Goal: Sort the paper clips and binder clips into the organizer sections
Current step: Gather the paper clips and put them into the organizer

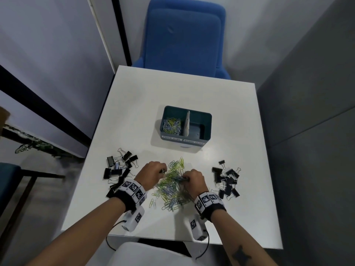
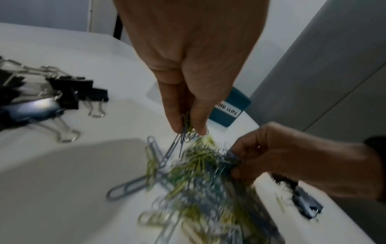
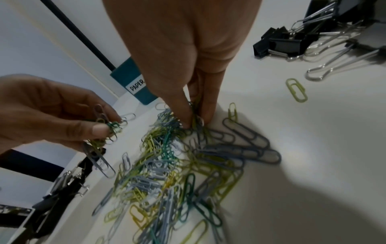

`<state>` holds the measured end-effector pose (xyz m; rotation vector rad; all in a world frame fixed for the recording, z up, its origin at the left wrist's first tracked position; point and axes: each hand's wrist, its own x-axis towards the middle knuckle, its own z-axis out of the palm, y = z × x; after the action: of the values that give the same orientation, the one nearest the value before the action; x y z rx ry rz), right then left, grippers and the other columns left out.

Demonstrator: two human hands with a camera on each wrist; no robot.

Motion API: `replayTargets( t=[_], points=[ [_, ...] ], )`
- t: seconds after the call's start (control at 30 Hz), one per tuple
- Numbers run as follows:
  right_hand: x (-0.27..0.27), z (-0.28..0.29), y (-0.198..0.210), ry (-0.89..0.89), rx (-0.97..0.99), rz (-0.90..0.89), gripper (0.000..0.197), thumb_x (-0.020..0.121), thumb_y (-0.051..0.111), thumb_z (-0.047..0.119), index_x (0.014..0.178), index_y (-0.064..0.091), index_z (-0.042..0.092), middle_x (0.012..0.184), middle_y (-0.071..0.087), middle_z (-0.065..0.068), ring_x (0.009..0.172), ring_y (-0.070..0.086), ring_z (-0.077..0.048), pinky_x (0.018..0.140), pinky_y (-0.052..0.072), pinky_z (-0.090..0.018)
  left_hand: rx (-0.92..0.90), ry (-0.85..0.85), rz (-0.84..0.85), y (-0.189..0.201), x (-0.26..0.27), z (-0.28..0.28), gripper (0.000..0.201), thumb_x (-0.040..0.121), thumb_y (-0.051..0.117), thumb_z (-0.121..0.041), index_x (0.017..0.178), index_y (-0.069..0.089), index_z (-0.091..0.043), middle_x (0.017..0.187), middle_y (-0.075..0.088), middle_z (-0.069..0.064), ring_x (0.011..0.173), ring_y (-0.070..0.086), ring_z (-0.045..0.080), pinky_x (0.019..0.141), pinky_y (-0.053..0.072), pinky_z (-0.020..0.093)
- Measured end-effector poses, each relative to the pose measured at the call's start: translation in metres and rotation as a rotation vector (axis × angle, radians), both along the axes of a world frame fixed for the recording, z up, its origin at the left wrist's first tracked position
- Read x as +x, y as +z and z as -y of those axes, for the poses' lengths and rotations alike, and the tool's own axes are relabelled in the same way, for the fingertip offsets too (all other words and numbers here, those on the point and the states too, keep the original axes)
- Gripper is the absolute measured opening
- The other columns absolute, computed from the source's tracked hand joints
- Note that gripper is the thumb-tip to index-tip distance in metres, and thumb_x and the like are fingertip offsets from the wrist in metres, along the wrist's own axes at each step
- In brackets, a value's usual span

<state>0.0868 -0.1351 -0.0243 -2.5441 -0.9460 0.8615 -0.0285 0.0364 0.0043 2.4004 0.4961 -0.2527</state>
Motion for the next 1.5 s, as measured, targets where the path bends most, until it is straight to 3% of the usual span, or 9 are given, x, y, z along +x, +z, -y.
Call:
replayTargets(
  t=[0.1, 0.23, 0.33, 0.47, 0.7, 0.9, 1.1, 1.37, 1.5],
  points=[
    [0.006, 0.006, 0.005, -0.026, 0.012, 0.003, 0.014, 0.083, 0.062, 0.009, 0.082, 0.075, 0.015, 0.080, 0.069, -0.007, 0.075, 0.059, -0.023, 0.062, 0.040, -0.026, -0.041, 0.025, 0.058, 0.031, 0.010, -0.008, 0.014, 0.084, 0.071, -0.015, 0.098, 0.070, -0.014, 0.089, 0.069, 0.003, 0.076, 0.062, 0.016, 0.069, 0.049, 0.027],
    [0.013, 0.015, 0.019, -0.031, 0.071, -0.023, 0.017, 0.080, 0.063, 0.006, 0.070, 0.073, 0.015, 0.068, 0.069, -0.005, 0.064, 0.057, -0.019, 0.060, 0.039, -0.025, -0.090, 0.066, 0.162, 0.078, 0.032, -0.021, 0.020, 0.085, 0.070, -0.013, 0.105, 0.069, -0.012, 0.089, 0.063, -0.004, 0.074, 0.061, 0.008, 0.067, 0.042, 0.010],
    [0.018, 0.019, 0.035, 0.014, 0.105, -0.036, 0.016, 0.080, 0.065, 0.003, 0.077, 0.077, 0.013, 0.073, 0.073, -0.004, 0.065, 0.058, -0.014, 0.062, 0.039, -0.020, -0.088, 0.116, 0.261, 0.103, 0.058, -0.037, 0.015, 0.084, 0.071, -0.014, 0.099, 0.071, -0.016, 0.088, 0.065, -0.006, 0.075, 0.059, 0.002, 0.069, 0.044, 0.014],
    [0.028, 0.014, 0.061, 0.051, 0.139, -0.035, 0.010, 0.078, 0.069, 0.003, 0.081, 0.077, 0.010, 0.077, 0.074, -0.006, 0.066, 0.052, -0.010, 0.060, 0.034, -0.014, -0.050, 0.202, 0.364, 0.116, 0.103, -0.057, 0.012, 0.082, 0.074, -0.015, 0.093, 0.072, -0.016, 0.086, 0.066, -0.007, 0.080, 0.061, 0.012, 0.075, 0.048, 0.024],
    [0.054, -0.023, 0.115, 0.057, 0.255, 0.015, 0.012, 0.079, 0.076, 0.011, 0.091, 0.078, 0.013, 0.085, 0.075, -0.005, 0.075, 0.064, -0.016, 0.073, 0.048, -0.022, -0.052, 0.250, 0.200, 0.094, 0.122, -0.067, 0.035, 0.080, 0.076, -0.023, 0.115, 0.068, -0.021, 0.108, 0.070, 0.006, 0.097, 0.066, 0.022, 0.088, 0.053, 0.038],
    [0.092, -0.090, 0.145, 0.009, 0.344, 0.114, 0.009, 0.083, 0.073, 0.010, 0.091, 0.077, 0.011, 0.087, 0.074, -0.005, 0.078, 0.066, -0.016, 0.078, 0.054, -0.025, 0.164, 0.396, 0.173, 0.062, 0.072, -0.045, 0.012, 0.092, 0.059, -0.018, 0.097, 0.070, -0.022, 0.089, 0.073, 0.003, 0.074, 0.065, 0.024, 0.062, 0.043, 0.026],
    [0.110, -0.130, 0.142, 0.001, 0.283, 0.061, 0.036, 0.077, 0.080, 0.018, 0.112, 0.070, 0.012, 0.097, 0.069, -0.006, 0.082, 0.060, -0.018, 0.074, 0.048, -0.027, 0.112, 0.188, -0.072, 0.007, 0.043, -0.023, 0.023, 0.092, 0.053, -0.014, 0.111, 0.066, -0.019, 0.113, 0.068, 0.005, 0.094, 0.064, 0.025, 0.076, 0.051, 0.032],
    [0.068, -0.065, 0.091, 0.010, 0.247, 0.062, 0.017, 0.079, 0.075, 0.013, 0.096, 0.071, 0.016, 0.092, 0.071, -0.002, 0.082, 0.065, -0.018, 0.077, 0.057, -0.038, 0.193, -0.088, -0.171, -0.031, 0.060, -0.009, 0.056, 0.086, 0.055, -0.009, 0.140, 0.037, -0.009, 0.150, 0.030, 0.008, 0.137, 0.026, 0.027, 0.101, 0.043, 0.045],
    [0.033, -0.010, 0.053, 0.126, -0.013, -0.003, 0.031, 0.083, 0.069, 0.019, 0.114, 0.066, 0.022, 0.105, 0.066, -0.003, 0.094, 0.063, -0.021, 0.079, 0.052, -0.033, 0.214, -0.132, -0.213, -0.038, 0.073, -0.009, 0.065, 0.089, 0.053, -0.012, 0.146, 0.024, -0.004, 0.155, 0.021, 0.012, 0.142, 0.019, 0.028, 0.106, 0.038, 0.046]
  ],
)
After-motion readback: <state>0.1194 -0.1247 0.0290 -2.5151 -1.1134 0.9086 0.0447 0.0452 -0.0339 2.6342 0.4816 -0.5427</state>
